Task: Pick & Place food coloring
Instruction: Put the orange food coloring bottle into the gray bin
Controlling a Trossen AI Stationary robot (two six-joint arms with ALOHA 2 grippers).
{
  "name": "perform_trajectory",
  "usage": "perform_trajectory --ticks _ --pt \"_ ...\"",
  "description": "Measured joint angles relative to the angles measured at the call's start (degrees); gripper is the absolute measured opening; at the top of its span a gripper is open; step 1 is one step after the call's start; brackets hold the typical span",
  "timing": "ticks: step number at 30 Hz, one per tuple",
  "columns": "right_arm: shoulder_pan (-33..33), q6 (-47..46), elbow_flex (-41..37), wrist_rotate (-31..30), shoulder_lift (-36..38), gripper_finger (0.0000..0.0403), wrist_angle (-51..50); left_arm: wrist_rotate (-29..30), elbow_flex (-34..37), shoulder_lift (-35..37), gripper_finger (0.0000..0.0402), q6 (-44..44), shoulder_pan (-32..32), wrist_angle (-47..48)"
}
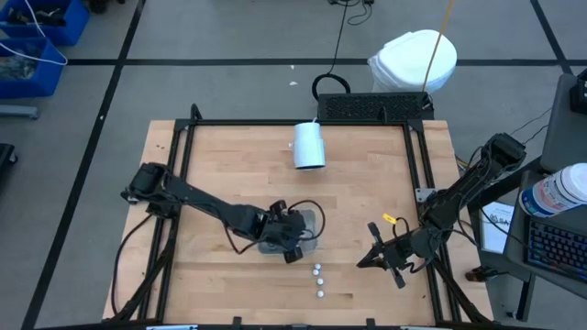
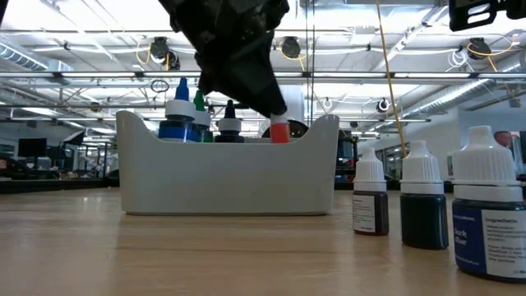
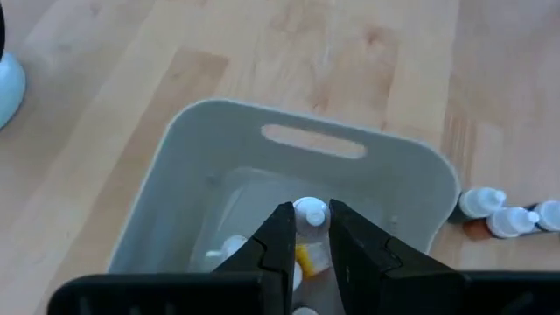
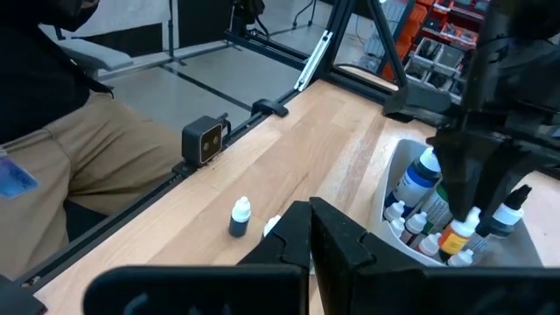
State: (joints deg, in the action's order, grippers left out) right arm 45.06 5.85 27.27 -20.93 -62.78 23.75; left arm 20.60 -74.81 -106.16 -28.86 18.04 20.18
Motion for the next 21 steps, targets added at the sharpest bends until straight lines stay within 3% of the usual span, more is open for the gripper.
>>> perform_trajectory --ticks 21 --pt "-0.1 0.9 0.1 0.0 0.0 0.0 0.4 -0.2 -0.8 -4.9 0.006 0.2 -2.2 0.5"
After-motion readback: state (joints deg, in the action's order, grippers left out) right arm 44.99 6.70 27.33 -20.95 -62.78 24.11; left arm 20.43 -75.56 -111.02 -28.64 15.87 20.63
